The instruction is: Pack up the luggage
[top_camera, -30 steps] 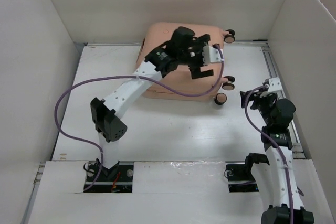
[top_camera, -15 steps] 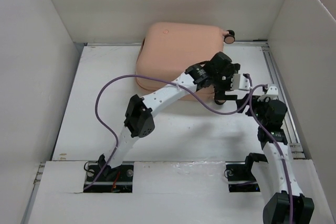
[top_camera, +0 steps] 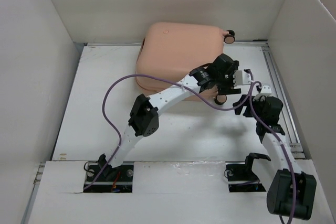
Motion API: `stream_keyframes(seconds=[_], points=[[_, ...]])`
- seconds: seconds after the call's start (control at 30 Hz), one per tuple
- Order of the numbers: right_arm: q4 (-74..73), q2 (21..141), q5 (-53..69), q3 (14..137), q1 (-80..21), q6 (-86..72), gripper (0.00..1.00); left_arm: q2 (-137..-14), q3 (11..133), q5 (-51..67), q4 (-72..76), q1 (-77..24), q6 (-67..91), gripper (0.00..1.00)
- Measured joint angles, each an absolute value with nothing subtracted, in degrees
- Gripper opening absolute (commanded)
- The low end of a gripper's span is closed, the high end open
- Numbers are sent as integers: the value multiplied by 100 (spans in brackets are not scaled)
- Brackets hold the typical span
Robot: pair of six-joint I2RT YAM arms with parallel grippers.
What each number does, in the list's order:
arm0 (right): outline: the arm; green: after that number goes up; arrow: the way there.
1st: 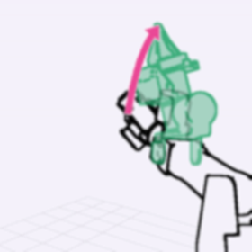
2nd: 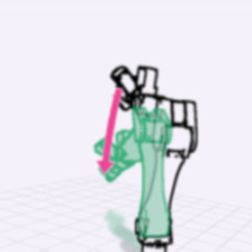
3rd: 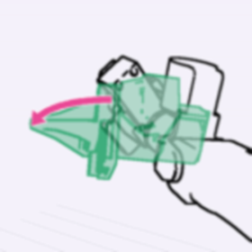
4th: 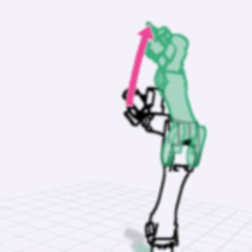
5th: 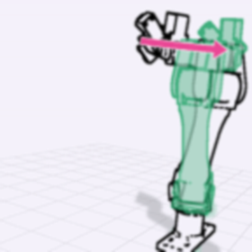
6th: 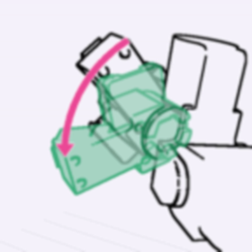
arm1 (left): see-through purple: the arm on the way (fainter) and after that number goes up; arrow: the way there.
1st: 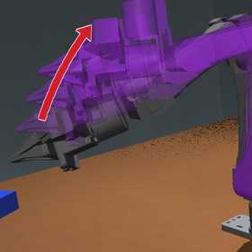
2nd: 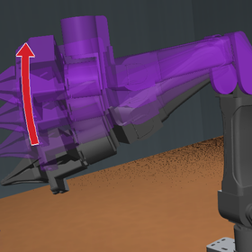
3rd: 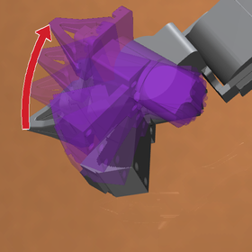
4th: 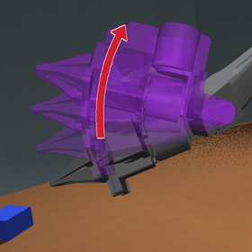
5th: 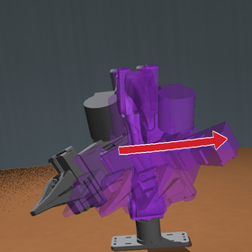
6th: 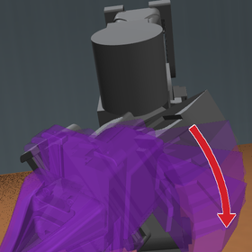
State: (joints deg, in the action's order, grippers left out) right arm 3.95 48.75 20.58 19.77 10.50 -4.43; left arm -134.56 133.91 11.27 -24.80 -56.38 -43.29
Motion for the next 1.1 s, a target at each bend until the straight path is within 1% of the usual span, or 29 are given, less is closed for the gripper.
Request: stream_keyframes(seconds=[0.03, 0.07, 0.1, 0.2, 0.23, 0.4, 0.43, 0.5, 0.53, 0.67, 0.77, 0.83, 0.87, 1.1], points=[[467, 5009, 2078, 1986, 1052, -421, 82, -13461, 13391, 1085, -2447, -5638, -4305, 73], [537, 5170, 2102, 2023, 1052, -395, 82, -13465, 13391, 1079, -2423, -5638, -4292, 65], [615, 5323, 2104, 2060, 1055, -381, 82, -13474, 13391, 1083, -2418, -5640, -4285, 47], [864, 5929, 2147, 2320, 1090, -346, 81, -13474, 13391, 1144, -2458, -5699, -4427, 15], [969, 6149, 2154, 2434, 1125, -329, 81, -13474, 13386, 1166, -2473, -5701, -4519, 0], [1632, 7623, 2386, 3341, 1382, -370, 75, -13485, 13384, 1135, -2418, -5673, -4331, 0], [1761, 7966, 2462, 3583, 1431, -410, 71, -13485, 13384, 1133, -2414, -5673, -4298, 0], [2034, 8755, 2724, 4206, 1494, -574, 67, -13485, 13362, 1111, -2386, -5673, -4244, 0], [2189, 9188, 2886, 4584, 1500, -701, 62, -13476, 13340, 1107, -2359, -5675, -4226, 0], [2523, 10969, 3415, 6298, 1160, -996, 60, -13323, 13028, 1017, -2078, -5693, -4163, 0], [2418, 11795, 3592, 7203, 635, -1046, 60, -13257, 12905, 930, -1946, -5706, -4101, 0], [2379, 12167, 3546, 7666, 220, -1000, 60, -13253, 12890, 847, -1909, -5706, -4060, 0], [2270, 12283, 3457, 7848, 150, -972, 60, -13253, 12881, 720, -1896, -5697, -4005, 0], [2025, 13087, 3938, 9371, -248, -941, 60, -13211, 12829, 314, -1785, -5465, -3682, 0]])
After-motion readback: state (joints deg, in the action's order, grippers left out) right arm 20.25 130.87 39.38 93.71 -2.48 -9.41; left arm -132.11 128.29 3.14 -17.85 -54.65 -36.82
